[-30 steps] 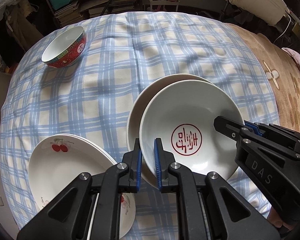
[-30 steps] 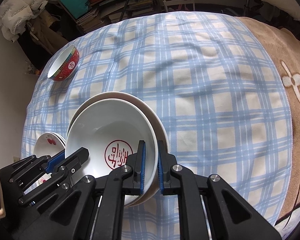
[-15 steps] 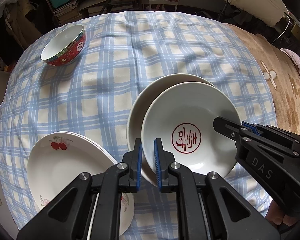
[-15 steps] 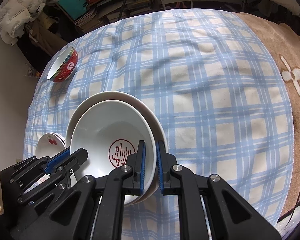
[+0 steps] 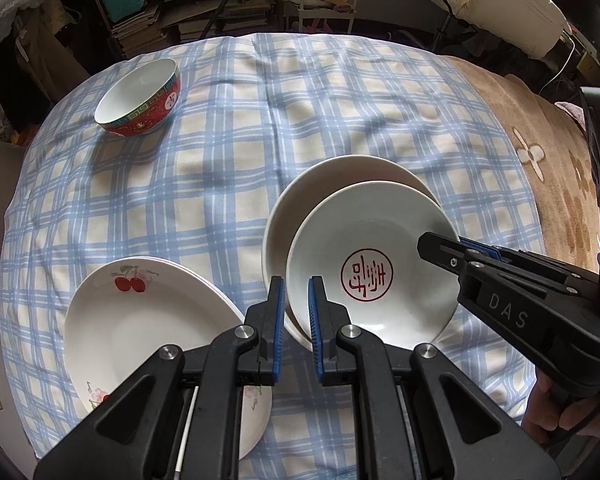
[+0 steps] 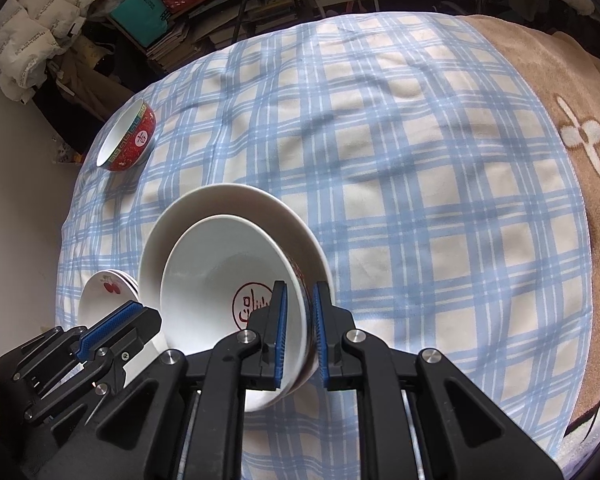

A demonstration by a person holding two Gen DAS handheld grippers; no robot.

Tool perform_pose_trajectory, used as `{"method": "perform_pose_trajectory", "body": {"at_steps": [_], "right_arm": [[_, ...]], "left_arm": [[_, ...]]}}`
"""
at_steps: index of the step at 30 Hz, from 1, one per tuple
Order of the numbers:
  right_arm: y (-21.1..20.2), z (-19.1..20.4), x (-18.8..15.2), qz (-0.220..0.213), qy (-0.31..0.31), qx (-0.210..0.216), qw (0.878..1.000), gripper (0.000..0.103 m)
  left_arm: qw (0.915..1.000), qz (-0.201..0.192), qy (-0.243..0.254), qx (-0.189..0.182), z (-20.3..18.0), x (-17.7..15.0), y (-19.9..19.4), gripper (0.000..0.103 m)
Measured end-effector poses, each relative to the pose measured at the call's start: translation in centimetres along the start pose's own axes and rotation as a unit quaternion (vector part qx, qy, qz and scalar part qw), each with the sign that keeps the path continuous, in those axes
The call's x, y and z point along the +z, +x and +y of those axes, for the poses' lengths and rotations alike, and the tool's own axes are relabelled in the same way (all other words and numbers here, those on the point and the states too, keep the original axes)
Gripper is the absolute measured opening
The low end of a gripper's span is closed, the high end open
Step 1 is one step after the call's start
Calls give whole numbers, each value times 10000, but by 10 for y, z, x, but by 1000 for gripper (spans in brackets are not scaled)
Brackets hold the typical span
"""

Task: Organize plates and bowls
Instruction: 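Lower the red-seal bowl into the large white bowl with both tools, then open both tools and move them toward a red-patterned rice bowl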

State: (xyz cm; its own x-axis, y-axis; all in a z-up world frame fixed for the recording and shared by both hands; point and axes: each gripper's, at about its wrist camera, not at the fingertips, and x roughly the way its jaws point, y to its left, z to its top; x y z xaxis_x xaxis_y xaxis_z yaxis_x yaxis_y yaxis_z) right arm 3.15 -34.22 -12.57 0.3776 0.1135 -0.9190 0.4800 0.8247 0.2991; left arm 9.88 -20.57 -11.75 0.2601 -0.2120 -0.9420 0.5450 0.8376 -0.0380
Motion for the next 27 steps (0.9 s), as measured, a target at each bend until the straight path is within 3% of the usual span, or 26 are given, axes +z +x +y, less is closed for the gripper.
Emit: {"method": "perform_pose_trajectory", "body": {"at_steps": [10,12,14,16,21,23,25,27], "right_arm": [[-7,-1,-1,-87,44,-41,9999,16],[-10,0,-1,-133,65,-16,9999,21],[-15,1,0,-230,58,-40,9997,37],[-21,3,1,-342,4,-118,9993,46],[-30,9,6,-450,-87,-32,9989,57],[-33,13,9,-471,-162,48,9987,60],[-36,18,13,-496,-272,128,9983,63],[-39,24,17,-549,-367,110,9978,72]], "left_arm": [[9997,-80,-218,31,17,-5,-16,17],[9994,-116,-298,94,23,-6,-19,18],[9992,-131,-355,160,29,-6,-21,19],[9989,-133,-410,188,35,-7,-22,21],[9980,-147,-528,316,51,-7,-26,29],[9975,-170,-556,396,57,-6,-29,34],[9968,-232,-598,482,64,-5,-33,46],[9959,-318,-608,583,72,-3,-38,55]]}}
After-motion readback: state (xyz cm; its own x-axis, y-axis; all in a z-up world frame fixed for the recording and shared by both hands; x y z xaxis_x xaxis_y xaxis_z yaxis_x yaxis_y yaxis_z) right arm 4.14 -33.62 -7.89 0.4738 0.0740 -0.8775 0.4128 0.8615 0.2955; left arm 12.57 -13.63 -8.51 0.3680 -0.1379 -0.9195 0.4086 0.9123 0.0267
